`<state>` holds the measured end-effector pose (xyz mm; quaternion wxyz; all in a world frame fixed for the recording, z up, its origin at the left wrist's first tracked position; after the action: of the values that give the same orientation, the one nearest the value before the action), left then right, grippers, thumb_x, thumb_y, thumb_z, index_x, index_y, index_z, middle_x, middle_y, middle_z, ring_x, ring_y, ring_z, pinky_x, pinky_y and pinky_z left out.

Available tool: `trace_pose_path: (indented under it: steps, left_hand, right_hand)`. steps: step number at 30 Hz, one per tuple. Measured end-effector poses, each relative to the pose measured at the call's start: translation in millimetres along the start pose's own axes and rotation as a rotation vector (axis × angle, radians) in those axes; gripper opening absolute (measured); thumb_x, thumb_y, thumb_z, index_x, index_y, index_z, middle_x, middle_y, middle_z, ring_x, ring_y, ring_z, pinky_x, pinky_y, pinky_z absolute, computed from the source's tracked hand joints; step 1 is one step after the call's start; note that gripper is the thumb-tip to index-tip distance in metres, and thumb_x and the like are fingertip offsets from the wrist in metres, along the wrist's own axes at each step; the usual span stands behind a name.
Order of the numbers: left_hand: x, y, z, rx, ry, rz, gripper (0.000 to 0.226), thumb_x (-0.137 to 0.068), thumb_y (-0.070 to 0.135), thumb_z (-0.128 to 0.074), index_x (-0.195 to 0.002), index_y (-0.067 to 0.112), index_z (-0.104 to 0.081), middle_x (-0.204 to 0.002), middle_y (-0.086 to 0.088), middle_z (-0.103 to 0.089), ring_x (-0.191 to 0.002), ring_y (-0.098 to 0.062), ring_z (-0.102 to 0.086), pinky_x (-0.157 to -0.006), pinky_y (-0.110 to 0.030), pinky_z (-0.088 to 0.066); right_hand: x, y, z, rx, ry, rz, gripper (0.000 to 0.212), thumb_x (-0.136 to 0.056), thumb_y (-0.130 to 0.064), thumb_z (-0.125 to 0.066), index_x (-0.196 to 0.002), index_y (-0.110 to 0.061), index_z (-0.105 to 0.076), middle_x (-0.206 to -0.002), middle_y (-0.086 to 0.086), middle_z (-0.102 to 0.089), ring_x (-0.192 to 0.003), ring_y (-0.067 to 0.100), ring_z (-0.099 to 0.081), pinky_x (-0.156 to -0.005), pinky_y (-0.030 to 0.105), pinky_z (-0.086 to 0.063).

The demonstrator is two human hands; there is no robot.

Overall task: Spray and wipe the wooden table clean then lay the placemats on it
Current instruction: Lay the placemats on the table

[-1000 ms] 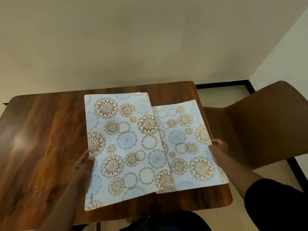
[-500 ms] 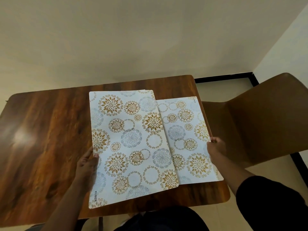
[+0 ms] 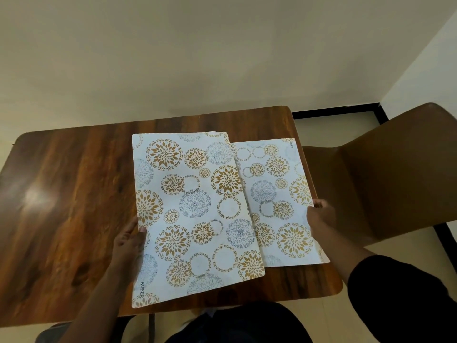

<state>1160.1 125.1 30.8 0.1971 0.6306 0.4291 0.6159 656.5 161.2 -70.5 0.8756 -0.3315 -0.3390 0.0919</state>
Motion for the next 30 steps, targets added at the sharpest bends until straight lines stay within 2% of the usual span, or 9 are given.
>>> trace_pose_path:
  steps: [3,7,11,14,18,21,23,27,30]
  left_hand:
    - [1,0,3,-0.012,0.009,0.002,0.038,-0.11,0.002,-0.044,-0.125,0.022,-0.072,-0.126,-0.01,-0.076,-0.1,-0.028,-0.079,-0.078,-0.045,-0.067]
    - [2,0,7,-0.017,0.013,-0.001,0.037,-0.11,0.004,-0.045,-0.135,0.019,-0.067,-0.129,-0.012,-0.075,-0.101,-0.03,-0.079,-0.083,-0.052,-0.065]
    - [5,0,8,-0.015,0.028,-0.01,0.038,-0.109,0.003,-0.046,-0.141,0.013,-0.063,-0.13,-0.011,-0.074,-0.104,-0.028,-0.078,-0.078,-0.045,-0.067]
    - [9,0,8,-0.017,0.023,-0.026,0.037,-0.109,0.0,-0.044,-0.137,0.013,-0.064,-0.121,-0.007,-0.079,-0.099,-0.024,-0.08,-0.073,-0.039,-0.067]
    - [11,-1,8,-0.024,0.029,-0.016,0.037,-0.109,0.001,-0.045,-0.137,0.017,-0.063,-0.115,-0.006,-0.08,-0.091,-0.023,-0.081,-0.07,-0.038,-0.067]
    - [12,-1,10,-0.023,0.034,-0.021,0.037,-0.109,0.0,-0.044,-0.137,0.015,-0.064,-0.115,-0.004,-0.08,-0.092,-0.02,-0.081,-0.07,-0.036,-0.067]
    - [12,-3,12,-0.03,0.023,-0.013,0.038,-0.109,0.001,-0.045,-0.137,0.017,-0.065,-0.12,-0.006,-0.079,-0.095,-0.022,-0.08,-0.072,-0.039,-0.067]
    - [12,-5,14,-0.032,0.027,-0.019,0.04,-0.109,-0.001,-0.045,-0.141,0.015,-0.061,-0.116,-0.003,-0.08,-0.096,-0.02,-0.08,-0.075,-0.038,-0.067]
    - [13,-8,15,-0.035,0.032,-0.013,0.037,-0.109,-0.003,-0.044,-0.128,0.018,-0.067,-0.111,-0.002,-0.081,-0.09,-0.016,-0.081,-0.068,-0.031,-0.066]
  right_hand:
    - [2,0,-1,0.017,0.007,-0.005,0.021,-0.097,-0.01,-0.061,-0.112,-0.022,-0.067,-0.11,0.008,-0.073,-0.083,0.028,-0.071,-0.07,0.044,-0.063]
    - [3,-1,-1,0.069,0.024,0.029,0.02,-0.099,-0.012,-0.062,-0.118,-0.017,-0.067,-0.114,0.009,-0.072,-0.086,0.027,-0.069,-0.061,0.031,-0.052]
    - [7,-2,2,0.223,0.02,0.096,0.011,-0.101,-0.022,-0.06,-0.113,-0.02,-0.061,-0.1,0.001,-0.063,-0.075,0.019,-0.06,-0.06,0.029,-0.043]
    - [6,1,4,0.28,0.03,0.111,0.006,-0.102,-0.025,-0.06,-0.107,-0.022,-0.059,-0.095,0.0,-0.059,-0.067,0.013,-0.054,-0.057,0.028,-0.04]
    - [-1,4,5,0.271,0.062,0.098,0.003,-0.1,-0.021,-0.062,-0.103,-0.021,-0.062,-0.093,0.001,-0.059,-0.066,0.014,-0.051,-0.064,0.031,-0.046]
    - [0,2,5,0.251,0.078,0.084,0.002,-0.1,-0.018,-0.063,-0.1,-0.02,-0.063,-0.094,0.002,-0.06,-0.074,0.02,-0.057,-0.069,0.033,-0.048]
    - [0,1,5,0.242,0.077,0.072,0.002,-0.1,-0.017,-0.064,-0.099,-0.019,-0.064,-0.095,0.003,-0.061,-0.08,0.024,-0.06,-0.069,0.034,-0.049]
    - [-3,1,5,0.22,0.074,0.047,0.002,-0.098,-0.016,-0.066,-0.097,-0.018,-0.066,-0.093,0.005,-0.064,-0.069,0.02,-0.058,-0.064,0.031,-0.048]
    - [-3,0,7,0.23,0.074,0.052,0.005,-0.098,-0.014,-0.066,-0.096,-0.019,-0.065,-0.094,0.004,-0.064,-0.077,0.023,-0.061,-0.063,0.03,-0.046]
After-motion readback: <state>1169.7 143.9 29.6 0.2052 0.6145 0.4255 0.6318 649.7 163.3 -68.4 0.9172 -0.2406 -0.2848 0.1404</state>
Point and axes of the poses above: each hand's wrist, its own x-axis away from the middle knuckle, its own z-axis out of the back of the hand, y = z × x, the point moved 3 cm from there along -x, towards the middle knuckle
